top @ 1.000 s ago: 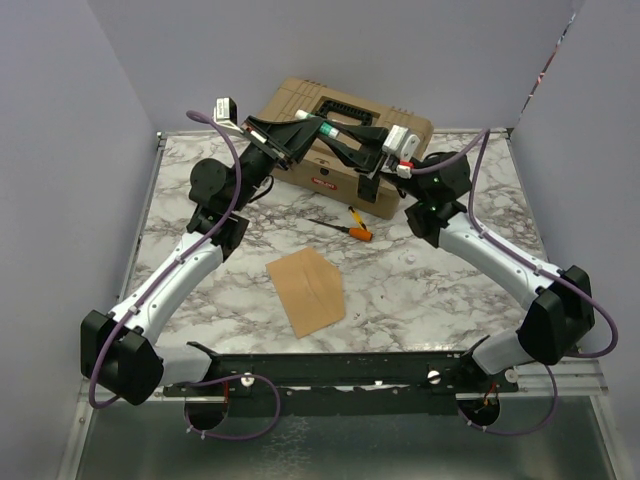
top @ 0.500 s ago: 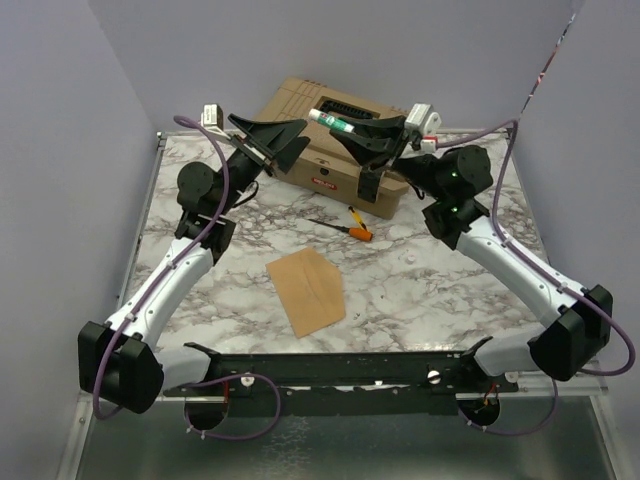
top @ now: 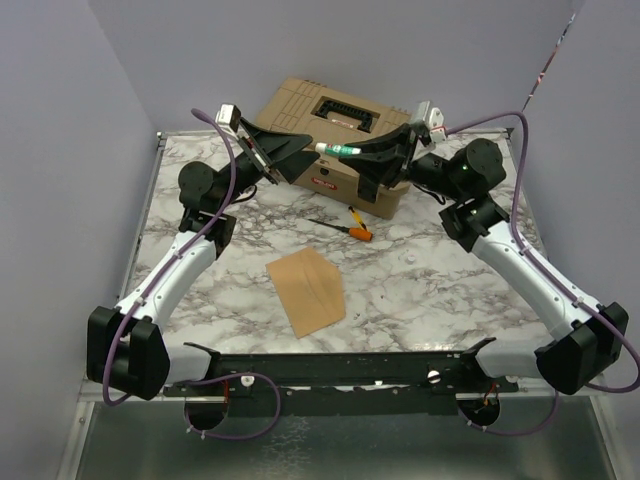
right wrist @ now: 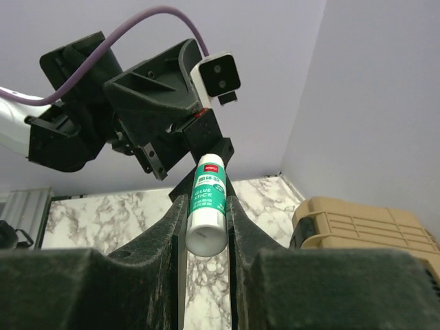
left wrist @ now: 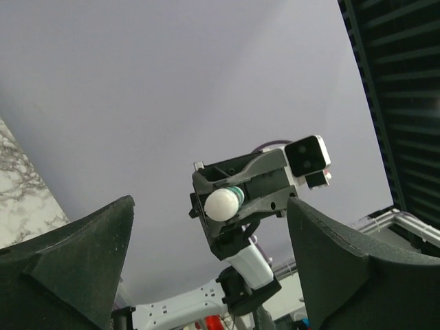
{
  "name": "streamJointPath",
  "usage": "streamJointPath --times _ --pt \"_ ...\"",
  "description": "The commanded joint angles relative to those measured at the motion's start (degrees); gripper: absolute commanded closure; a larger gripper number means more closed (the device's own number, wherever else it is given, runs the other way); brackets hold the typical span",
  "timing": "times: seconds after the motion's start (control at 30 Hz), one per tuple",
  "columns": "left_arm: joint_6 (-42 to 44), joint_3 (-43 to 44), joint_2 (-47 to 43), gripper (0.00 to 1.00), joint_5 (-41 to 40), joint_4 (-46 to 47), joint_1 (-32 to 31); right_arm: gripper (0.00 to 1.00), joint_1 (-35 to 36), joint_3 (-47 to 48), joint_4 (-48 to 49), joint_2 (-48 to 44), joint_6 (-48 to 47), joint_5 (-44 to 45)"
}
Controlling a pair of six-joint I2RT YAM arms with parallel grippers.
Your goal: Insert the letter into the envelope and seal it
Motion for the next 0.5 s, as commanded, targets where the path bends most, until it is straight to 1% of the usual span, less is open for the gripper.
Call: streamJointPath --times 0.0,0.23,0.37,0.47 --pt "-1.2 1.8 -0.1 0.12 4.9 2.5 0.2 0.99 -0.5 0.3 -3.2 0.2 1.7 -4.4" --pt "-2.4 1.8 0.5 0.31 7.6 2.5 0.2 0.99 -0.6 1.2 -0.6 3.0 4.6 -8.4" --pt "-2.5 2.2 0.5 0.38 9.5 2.4 -0.1 0.99 -0.7 2.8 0.0 5.2 5.9 -10.3" --pt "-3.2 2.0 0.5 0.48 10.6 2.4 -0.2 0.99 -0.8 3.0 1.8 6.1 6.7 -10.1"
